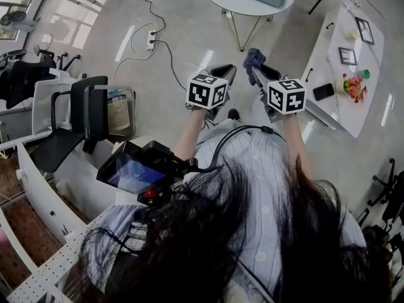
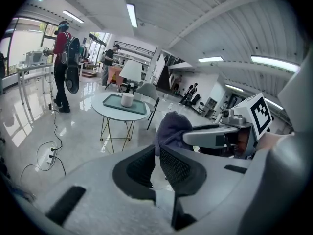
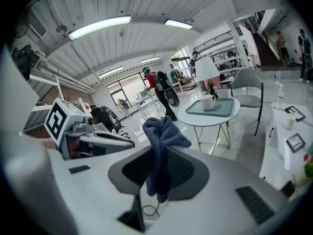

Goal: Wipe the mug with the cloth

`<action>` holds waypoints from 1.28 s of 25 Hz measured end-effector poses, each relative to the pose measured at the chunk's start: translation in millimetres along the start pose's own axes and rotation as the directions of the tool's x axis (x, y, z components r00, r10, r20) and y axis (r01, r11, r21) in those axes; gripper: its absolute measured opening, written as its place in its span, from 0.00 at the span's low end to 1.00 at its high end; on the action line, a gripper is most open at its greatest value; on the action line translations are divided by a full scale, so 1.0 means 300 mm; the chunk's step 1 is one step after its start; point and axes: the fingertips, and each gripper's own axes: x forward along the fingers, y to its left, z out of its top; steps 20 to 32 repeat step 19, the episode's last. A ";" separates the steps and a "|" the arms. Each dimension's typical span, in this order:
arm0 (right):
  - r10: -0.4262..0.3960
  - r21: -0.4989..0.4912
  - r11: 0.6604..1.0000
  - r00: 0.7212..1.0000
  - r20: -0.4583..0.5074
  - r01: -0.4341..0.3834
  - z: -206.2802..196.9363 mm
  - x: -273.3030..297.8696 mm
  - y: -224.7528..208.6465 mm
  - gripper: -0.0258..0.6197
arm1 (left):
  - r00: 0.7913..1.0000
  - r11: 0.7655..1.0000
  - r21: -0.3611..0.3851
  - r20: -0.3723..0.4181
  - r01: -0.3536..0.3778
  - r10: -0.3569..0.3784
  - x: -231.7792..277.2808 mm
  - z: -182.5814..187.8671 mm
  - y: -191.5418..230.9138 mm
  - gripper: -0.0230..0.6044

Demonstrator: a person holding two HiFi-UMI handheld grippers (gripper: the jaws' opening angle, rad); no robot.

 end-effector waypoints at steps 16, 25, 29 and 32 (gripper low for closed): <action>-0.004 -0.006 1.000 1.000 0.011 0.004 -0.004 -0.015 0.023 0.19 | 1.000 1.000 0.026 0.018 0.003 -0.004 -0.020 0.012 -0.006 0.11; -0.005 -0.003 1.000 1.000 0.008 0.005 -0.005 -0.009 0.019 0.19 | 1.000 1.000 0.025 0.011 0.005 -0.006 -0.014 0.008 0.000 0.11; -0.005 -0.003 1.000 1.000 0.008 0.005 -0.005 -0.009 0.019 0.19 | 1.000 1.000 0.025 0.011 0.005 -0.006 -0.014 0.008 0.000 0.11; -0.005 -0.003 1.000 1.000 0.008 0.005 -0.005 -0.009 0.019 0.19 | 1.000 1.000 0.025 0.011 0.005 -0.006 -0.014 0.008 0.000 0.11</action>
